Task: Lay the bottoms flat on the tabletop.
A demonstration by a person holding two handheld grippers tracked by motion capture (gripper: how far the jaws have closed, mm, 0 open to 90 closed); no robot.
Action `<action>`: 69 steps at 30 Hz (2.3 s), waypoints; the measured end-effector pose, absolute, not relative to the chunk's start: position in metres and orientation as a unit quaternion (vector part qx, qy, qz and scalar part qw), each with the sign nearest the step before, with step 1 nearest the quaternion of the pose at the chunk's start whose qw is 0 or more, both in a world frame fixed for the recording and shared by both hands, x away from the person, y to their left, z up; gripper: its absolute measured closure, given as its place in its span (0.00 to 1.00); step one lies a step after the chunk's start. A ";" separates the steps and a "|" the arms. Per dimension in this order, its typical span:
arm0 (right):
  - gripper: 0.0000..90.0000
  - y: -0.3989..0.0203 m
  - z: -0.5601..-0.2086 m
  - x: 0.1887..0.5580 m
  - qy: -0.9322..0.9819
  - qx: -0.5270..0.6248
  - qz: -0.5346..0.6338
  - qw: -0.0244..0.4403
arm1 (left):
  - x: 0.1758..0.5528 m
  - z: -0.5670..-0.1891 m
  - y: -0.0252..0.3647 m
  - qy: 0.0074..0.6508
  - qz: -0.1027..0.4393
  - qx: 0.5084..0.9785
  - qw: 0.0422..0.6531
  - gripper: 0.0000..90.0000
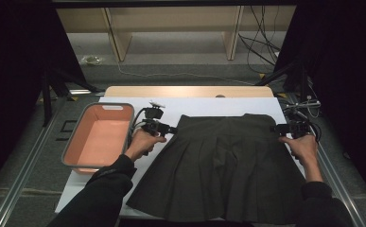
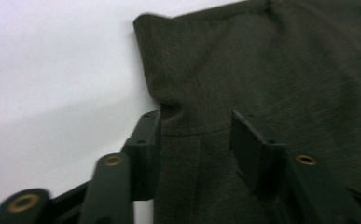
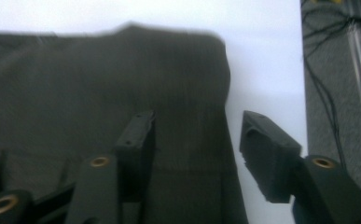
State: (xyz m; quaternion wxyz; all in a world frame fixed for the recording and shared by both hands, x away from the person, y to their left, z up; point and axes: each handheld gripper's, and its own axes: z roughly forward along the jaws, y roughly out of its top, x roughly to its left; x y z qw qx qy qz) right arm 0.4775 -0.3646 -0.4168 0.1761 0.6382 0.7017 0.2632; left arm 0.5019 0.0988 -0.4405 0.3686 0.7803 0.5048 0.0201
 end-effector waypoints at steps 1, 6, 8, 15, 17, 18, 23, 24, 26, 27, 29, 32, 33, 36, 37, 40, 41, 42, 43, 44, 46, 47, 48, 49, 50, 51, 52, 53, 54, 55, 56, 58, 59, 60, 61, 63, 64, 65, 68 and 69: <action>0.48 -0.367 -0.421 0.477 0.701 0.641 0.262 0.169 | 0.503 -0.444 0.096 0.506 0.017 0.781 0.365 0.53; 0.43 -0.372 -0.437 0.477 0.701 0.647 0.257 0.155 | 0.506 -0.458 0.084 0.509 0.014 0.790 0.342 0.45; 0.42 -0.373 -0.441 0.479 0.700 0.650 0.254 0.152 | 0.509 -0.462 0.081 0.515 0.014 0.788 0.338 0.43; 0.50 -0.372 -0.453 0.486 0.697 0.656 0.258 0.135 | 0.518 -0.474 0.074 0.518 0.010 0.784 0.341 0.48; 0.59 -0.369 -0.454 0.488 0.699 0.651 0.266 0.127 | 0.520 -0.476 0.072 0.517 0.017 0.784 0.343 0.55; 0.72 -0.364 -0.455 0.489 0.707 0.645 0.260 0.130 | 0.520 -0.475 0.072 0.514 0.021 0.785 0.345 0.69; 0.95 -0.351 -0.446 0.492 0.729 0.623 0.244 0.144 | 0.518 -0.466 0.074 0.500 0.017 0.789 0.357 0.95; 0.96 -0.349 -0.443 0.493 0.736 0.616 0.238 0.152 | 0.518 -0.463 0.075 0.498 0.018 0.788 0.362 0.95; 0.96 -0.348 -0.434 0.493 0.737 0.608 0.240 0.169 | 0.518 -0.455 0.081 0.502 0.026 0.778 0.377 0.96; 0.96 -0.349 -0.428 0.493 0.732 0.609 0.247 0.177 | 0.518 -0.450 0.084 0.502 0.030 0.775 0.383 0.96; 0.96 -0.352 -0.415 0.492 0.725 0.609 0.258 0.193 | 0.519 -0.438 0.089 0.501 0.037 0.767 0.399 0.96; 0.96 -0.355 -0.395 0.492 0.716 0.603 0.279 0.213 | 0.518 -0.419 0.096 0.495 0.046 0.755 0.428 0.96; 0.96 -0.353 -0.389 0.493 0.713 0.602 0.284 0.220 | 0.517 -0.412 0.097 0.491 0.053 0.755 0.431 0.96; 0.96 -0.345 -0.371 0.496 0.708 0.590 0.299 0.249 | 0.516 -0.392 0.102 0.486 0.075 0.746 0.448 0.96; 0.96 -0.342 -0.365 0.498 0.705 0.585 0.305 0.259 | 0.517 -0.385 0.105 0.487 0.078 0.741 0.455 0.96; 0.95 -0.335 -0.348 0.504 0.698 0.580 0.321 0.271 | 0.520 -0.374 0.110 0.492 0.090 0.733 0.462 0.96; 0.94 -0.332 -0.346 0.506 0.698 0.579 0.322 0.272 | 0.521 -0.374 0.111 0.495 0.090 0.730 0.463 0.96; 0.94 -0.328 -0.345 0.508 0.699 0.578 0.320 0.275 | 0.522 -0.376 0.112 0.501 0.087 0.726 0.463 0.95; 0.92 -0.325 -0.345 0.509 0.698 0.579 0.315 0.279 | 0.522 -0.379 0.112 0.505 0.082 0.724 0.462 0.94; 0.90 -0.323 -0.345 0.510 0.695 0.581 0.314 0.285 | 0.522 -0.383 0.111 0.508 0.080 0.725 0.458 0.93; 0.77 -0.325 -0.346 0.511 0.685 0.591 0.321 0.282 | 0.522 -0.390 0.111 0.516 0.080 0.725 0.448 0.84; 0.76 -0.325 -0.347 0.511 0.683 0.596 0.319 0.276 | 0.522 -0.394 0.111 0.522 0.075 0.726 0.440 0.77; 0.75 -0.326 -0.348 0.509 0.685 0.595 0.316 0.275 | 0.522 -0.395 0.111 0.523 0.075 0.729 0.435 0.69; 0.73 -0.326 -0.349 0.508 0.688 0.594 0.315 0.274 | 0.520 -0.397 0.111 0.523 0.077 0.731 0.432 0.68; 0.70 -0.326 -0.349 0.506 0.689 0.594 0.315 0.270 | 0.518 -0.398 0.110 0.521 0.078 0.734 0.429 0.66; 0.68 -0.326 -0.351 0.504 0.692 0.592 0.316 0.265 | 0.516 -0.400 0.110 0.519 0.075 0.737 0.426 0.65; 0.66 -0.326 -0.352 0.502 0.695 0.591 0.317 0.257 | 0.514 -0.401 0.109 0.519 0.070 0.740 0.423 0.63; 0.63 -0.325 -0.354 0.499 0.699 0.590 0.317 0.251 | 0.511 -0.402 0.109 0.515 0.066 0.746 0.417 0.61; 0.61 -0.324 -0.357 0.495 0.703 0.588 0.316 0.243 | 0.505 -0.404 0.107 0.509 0.063 0.753 0.412 0.59; 0.59 -0.321 -0.360 0.490 0.708 0.587 0.316 0.234 | 0.502 -0.405 0.106 0.506 0.061 0.758 0.408 0.57; 0.59 -0.320 -0.362 0.486 0.707 0.588 0.316 0.232 | 0.497 -0.407 0.105 0.501 0.058 0.763 0.405 0.55; 0.58 -0.314 -0.369 0.475 0.714 0.584 0.318 0.221 | 0.487 -0.411 0.103 0.491 0.055 0.773 0.398 0.52; 0.57 -0.310 -0.372 0.470 0.722 0.578 0.313 0.216 | 0.481 -0.414 0.102 0.486 0.057 0.780 0.390 0.51; 0.57 -0.306 -0.377 0.463 0.730 0.573 0.308 0.211 | 0.477 -0.417 0.102 0.484 0.056 0.783 0.386 0.50; 0.56 -0.303 -0.379 0.460 0.735 0.569 0.305 0.206 | 0.472 -0.420 0.102 0.480 0.052 0.789 0.380 0.50; 0.56 -0.297 -0.386 0.451 0.742 0.564 0.304 0.195 | 0.465 -0.425 0.101 0.481 0.048 0.790 0.377 0.49; 0.55 -0.295 -0.388 0.447 0.746 0.561 0.304 0.190 | 0.462 -0.427 0.101 0.477 0.048 0.796 0.371 0.48; 0.54 -0.292 -0.391 0.442 0.748 0.559 0.306 0.186 | 0.459 -0.430 0.101 0.476 0.048 0.799 0.364 0.47; 0.53 -0.284 -0.399 0.428 0.752 0.554 0.311 0.177 | 0.449 -0.436 0.102 0.473 0.045 0.805 0.355 0.44; 0.53 -0.282 -0.401 0.426 0.757 0.550 0.305 0.176 | 0.445 -0.439 0.103 0.473 0.043 0.807 0.350 0.43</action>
